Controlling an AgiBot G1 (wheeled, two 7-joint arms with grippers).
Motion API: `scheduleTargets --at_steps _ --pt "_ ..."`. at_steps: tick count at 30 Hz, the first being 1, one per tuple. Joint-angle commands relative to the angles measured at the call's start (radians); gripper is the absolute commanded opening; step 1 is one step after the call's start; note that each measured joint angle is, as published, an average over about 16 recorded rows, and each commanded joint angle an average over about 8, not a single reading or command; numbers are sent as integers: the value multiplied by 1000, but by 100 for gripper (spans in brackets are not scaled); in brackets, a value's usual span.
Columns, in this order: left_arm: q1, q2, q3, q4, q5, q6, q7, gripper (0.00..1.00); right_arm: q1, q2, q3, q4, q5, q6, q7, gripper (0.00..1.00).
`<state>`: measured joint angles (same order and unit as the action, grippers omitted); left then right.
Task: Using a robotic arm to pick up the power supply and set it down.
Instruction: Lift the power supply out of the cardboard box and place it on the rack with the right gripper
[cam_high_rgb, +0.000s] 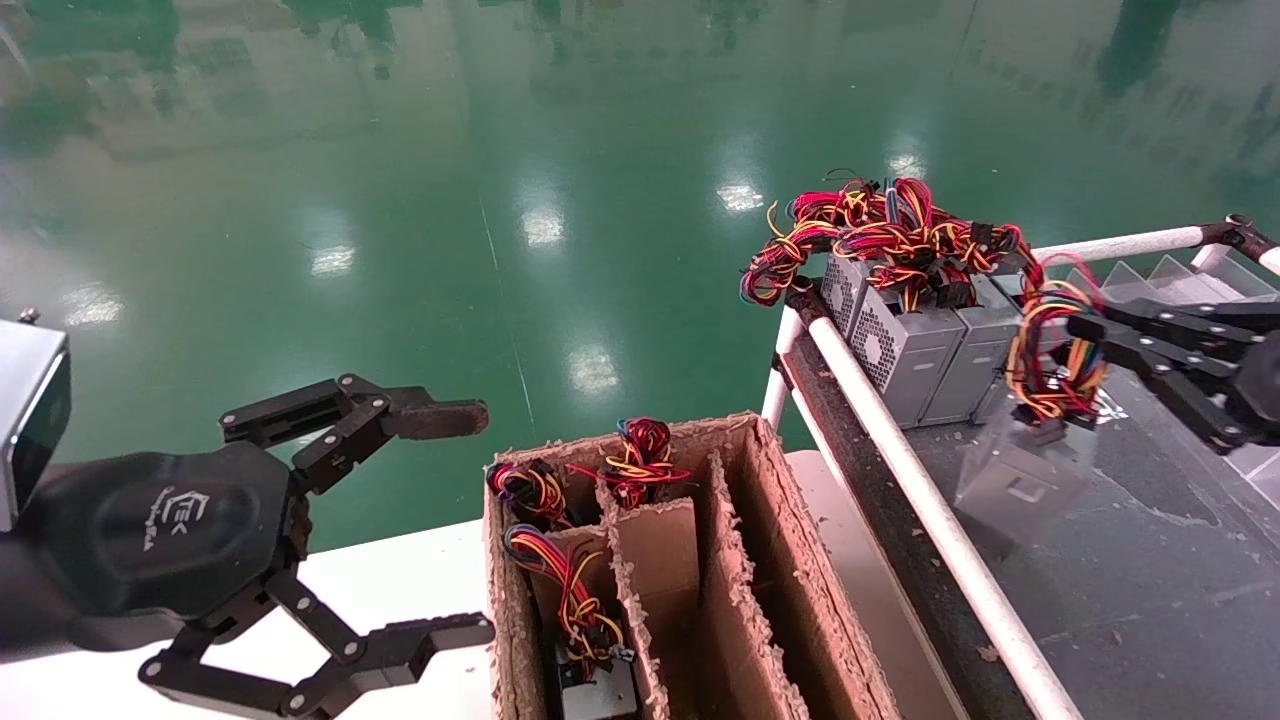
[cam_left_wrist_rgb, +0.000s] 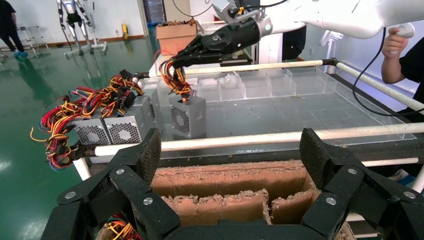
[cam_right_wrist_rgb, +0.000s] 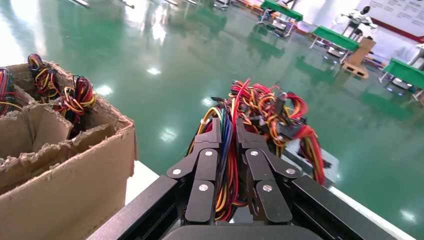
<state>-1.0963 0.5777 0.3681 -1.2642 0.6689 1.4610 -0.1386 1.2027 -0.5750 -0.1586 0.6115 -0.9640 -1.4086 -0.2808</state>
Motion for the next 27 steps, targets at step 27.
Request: scheduleTargets --at_steps 27 --pt "0 0 0 0 0 0 0 100 207 -199 -86 -183 -119 82 -33 0"
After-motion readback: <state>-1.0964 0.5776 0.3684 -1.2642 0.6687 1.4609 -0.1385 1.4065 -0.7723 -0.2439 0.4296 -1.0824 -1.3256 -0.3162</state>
